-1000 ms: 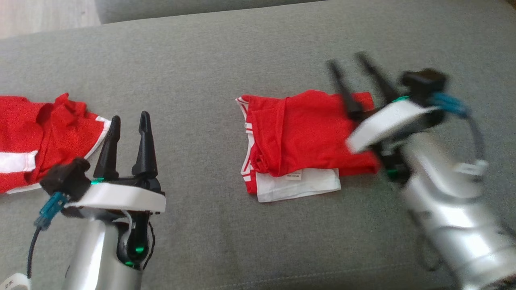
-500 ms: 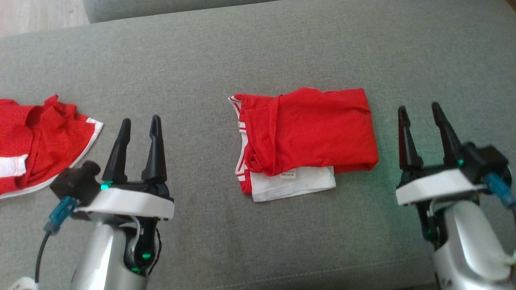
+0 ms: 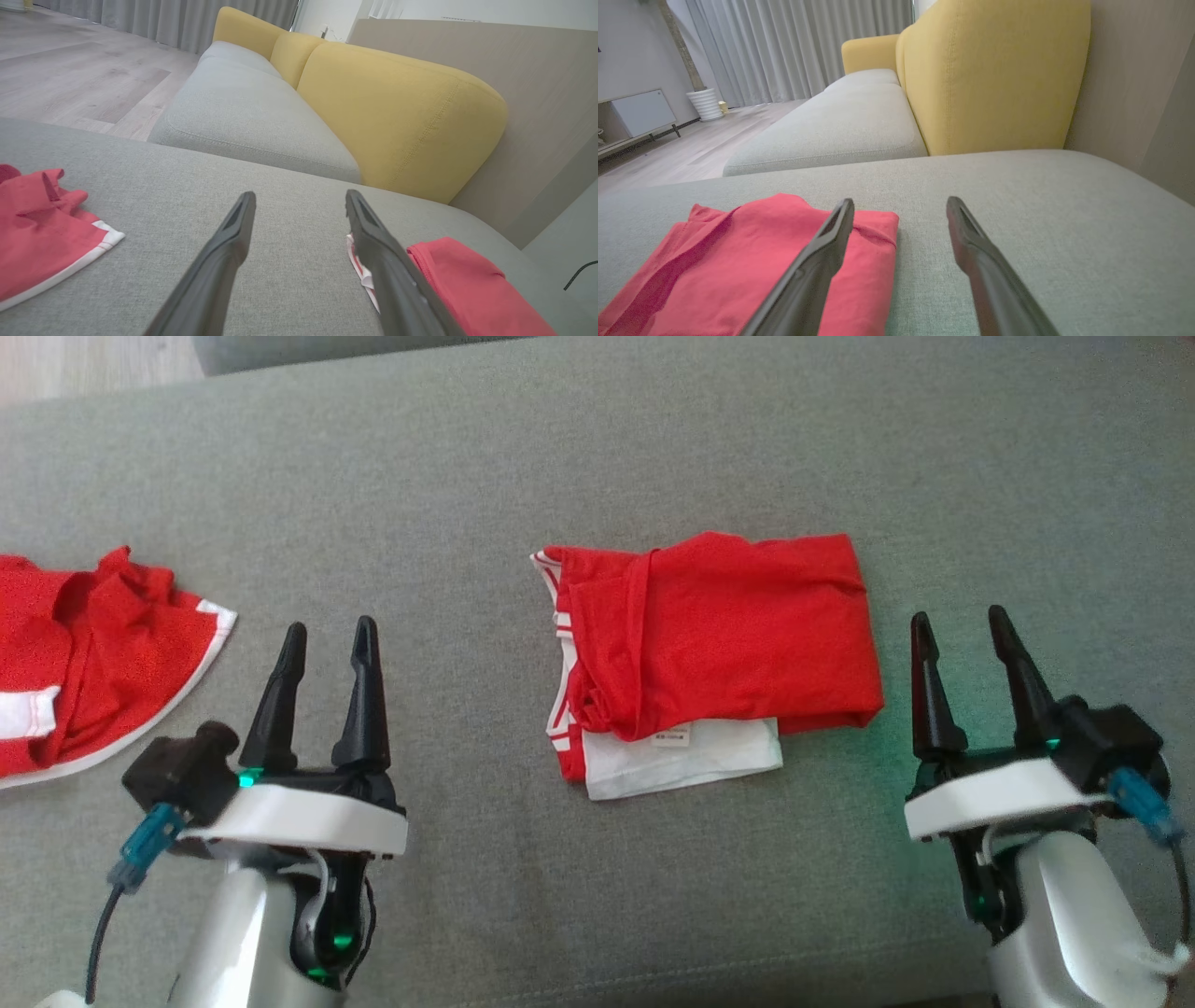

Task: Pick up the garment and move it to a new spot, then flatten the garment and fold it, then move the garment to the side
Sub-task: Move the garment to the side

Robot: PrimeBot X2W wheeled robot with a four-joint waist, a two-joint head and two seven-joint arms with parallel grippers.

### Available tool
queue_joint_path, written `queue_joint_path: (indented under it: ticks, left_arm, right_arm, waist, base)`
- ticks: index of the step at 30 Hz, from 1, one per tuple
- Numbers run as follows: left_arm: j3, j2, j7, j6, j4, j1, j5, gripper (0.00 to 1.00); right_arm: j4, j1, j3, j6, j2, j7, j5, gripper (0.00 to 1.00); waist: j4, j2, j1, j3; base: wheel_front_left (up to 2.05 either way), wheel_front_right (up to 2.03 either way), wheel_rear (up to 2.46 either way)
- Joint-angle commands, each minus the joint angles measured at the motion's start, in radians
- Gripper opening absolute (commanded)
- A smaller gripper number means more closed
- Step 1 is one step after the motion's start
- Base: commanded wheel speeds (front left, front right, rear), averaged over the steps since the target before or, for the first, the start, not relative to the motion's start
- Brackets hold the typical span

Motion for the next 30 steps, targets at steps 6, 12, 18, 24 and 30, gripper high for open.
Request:
queue_joint_path:
  ticks: [6,12,18,24,30]
  left_arm:
    - [0.020,0.010,-0.006,-0.001,-0.031,-0.055,0.015,1.00]
    - [0.007,0.010,-0.006,-0.003,-0.020,-0.080,0.020,1.00]
    - [0.006,0.010,-0.006,-0.004,-0.011,-0.089,0.028,1.00]
    - [0.011,0.010,-0.006,-0.007,-0.007,-0.098,0.039,1.00]
    - [0.018,0.010,-0.006,-0.009,-0.010,-0.100,0.041,1.00]
  right_arm:
    - [0.058,-0.109,0.038,0.002,0.008,0.103,0.121,1.00]
    - [0.192,-0.176,0.090,0.002,0.008,0.163,0.254,1.00]
    - [0.328,-0.233,0.167,0.002,0.008,0.152,0.347,1.00]
    - [0.444,-0.292,0.223,0.002,0.008,0.101,0.317,0.00]
    - [0.490,-0.344,0.206,0.002,-0.001,0.037,0.165,0.00]
  waist:
    - [0.008,-0.0001,0.0000,0.051]
    - [0.020,-0.0001,0.0000,0.086]
    - [0.019,-0.0001,0.0000,0.099]
    - [0.009,-0.0001,0.0000,0.095]
    - [-0.007,-0.0001,0.0000,0.090]
  base:
    - [0.00,0.00,0.00]
    - [0.00,0.00,0.00]
    - [0.00,0.00,0.00]
    - [0.00,0.00,0.00]
    - [0.00,0.00,0.00]
